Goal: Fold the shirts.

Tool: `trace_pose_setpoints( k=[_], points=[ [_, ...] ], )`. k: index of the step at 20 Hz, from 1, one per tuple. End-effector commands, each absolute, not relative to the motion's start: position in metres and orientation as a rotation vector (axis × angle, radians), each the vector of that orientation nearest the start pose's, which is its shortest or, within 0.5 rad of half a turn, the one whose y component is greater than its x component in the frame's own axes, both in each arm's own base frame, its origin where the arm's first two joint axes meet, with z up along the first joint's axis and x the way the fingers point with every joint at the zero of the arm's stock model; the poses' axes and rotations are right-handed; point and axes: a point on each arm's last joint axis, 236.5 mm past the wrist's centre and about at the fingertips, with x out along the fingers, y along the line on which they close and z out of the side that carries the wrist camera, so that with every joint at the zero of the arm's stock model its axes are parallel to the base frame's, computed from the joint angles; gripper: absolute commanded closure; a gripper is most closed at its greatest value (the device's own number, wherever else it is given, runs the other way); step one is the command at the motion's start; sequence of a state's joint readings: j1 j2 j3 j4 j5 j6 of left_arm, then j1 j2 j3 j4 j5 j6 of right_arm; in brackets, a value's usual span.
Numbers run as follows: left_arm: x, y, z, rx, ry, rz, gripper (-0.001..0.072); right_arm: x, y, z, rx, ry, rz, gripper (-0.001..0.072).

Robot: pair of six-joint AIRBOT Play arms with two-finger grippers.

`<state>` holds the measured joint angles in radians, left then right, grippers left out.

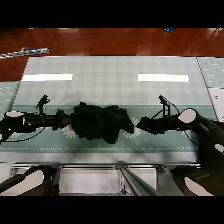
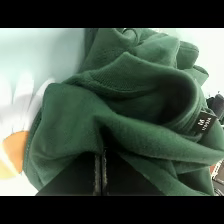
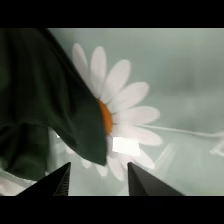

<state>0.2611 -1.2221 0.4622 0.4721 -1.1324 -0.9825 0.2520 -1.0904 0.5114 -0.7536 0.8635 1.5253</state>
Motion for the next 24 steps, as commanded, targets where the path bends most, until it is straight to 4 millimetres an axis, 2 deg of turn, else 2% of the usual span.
trace_pose_setpoints(
  k=[1,5,6,8,9,11,13,15,17,18,19,21,23,24],
  points=[
    [0.271,-0.126,-0.068,-0.956,1.315,-0.477,0.0679,0.241,0.226,-0.085,0.791,1.478,0.419,0.0300],
    [0.271,-0.126,-0.068,-0.957,1.315,-0.477,0.0679,0.243,0.250,-0.098,0.777,1.514,0.452,0.0303],
    [0.271,-0.126,-0.068,-0.956,1.314,-0.477,0.0679,0.250,0.257,-0.098,0.762,1.503,0.460,0.0337],
    [0.276,-0.125,-0.063,-0.946,1.299,-0.485,0.0679,0.266,0.267,-0.090,0.745,1.473,0.491,0.0615],
    [0.282,-0.124,-0.056,-0.936,1.284,-0.503,0.0679,0.274,0.271,-0.081,0.715,1.441,0.536,0.0689],
    [0.301,-0.125,-0.022,-0.891,1.231,-0.588,0.0681,0.295,0.273,-0.051,0.650,1.394,0.624,0.0691],
    [0.331,-0.121,0.033,-0.802,1.109,-0.650,0.0681,0.327,0.262,0.001,0.575,1.308,0.679,0.0692],
    [0.365,-0.110,0.109,-0.710,0.919,-0.640,0.0681,0.371,0.234,0.076,0.473,1.135,0.652,0.0692],
    [0.386,-0.102,0.199,-0.614,0.714,-0.639,0.0681,0.402,0.202,0.173,0.365,0.910,0.606,0.0692],
    [0.391,-0.100,0.245,-0.568,0.615,-0.643,0.0681,0.407,0.187,0.226,0.308,0.795,0.586,0.0692],
    [0.389,-0.100,0.295,-0.506,0.505,-0.652,0.0681,0.399,0.175,0.276,0.246,0.697,0.577,0.0692],
    [0.368,-0.104,0.383,-0.371,0.306,-0.674,0.0681,0.369,0.153,0.360,0.127,0.516,0.541,0.0692],
    [0.339,-0.104,0.452,-0.254,0.143,-0.643,0.0681,0.328,0.129,0.432,0.055,0.330,0.478,0.0692],
    [0.325,-0.102,0.478,-0.215,0.079,-0.612,0.0681,0.307,0.112,0.458,0.028,0.254,0.425,0.0692]
  ],
)
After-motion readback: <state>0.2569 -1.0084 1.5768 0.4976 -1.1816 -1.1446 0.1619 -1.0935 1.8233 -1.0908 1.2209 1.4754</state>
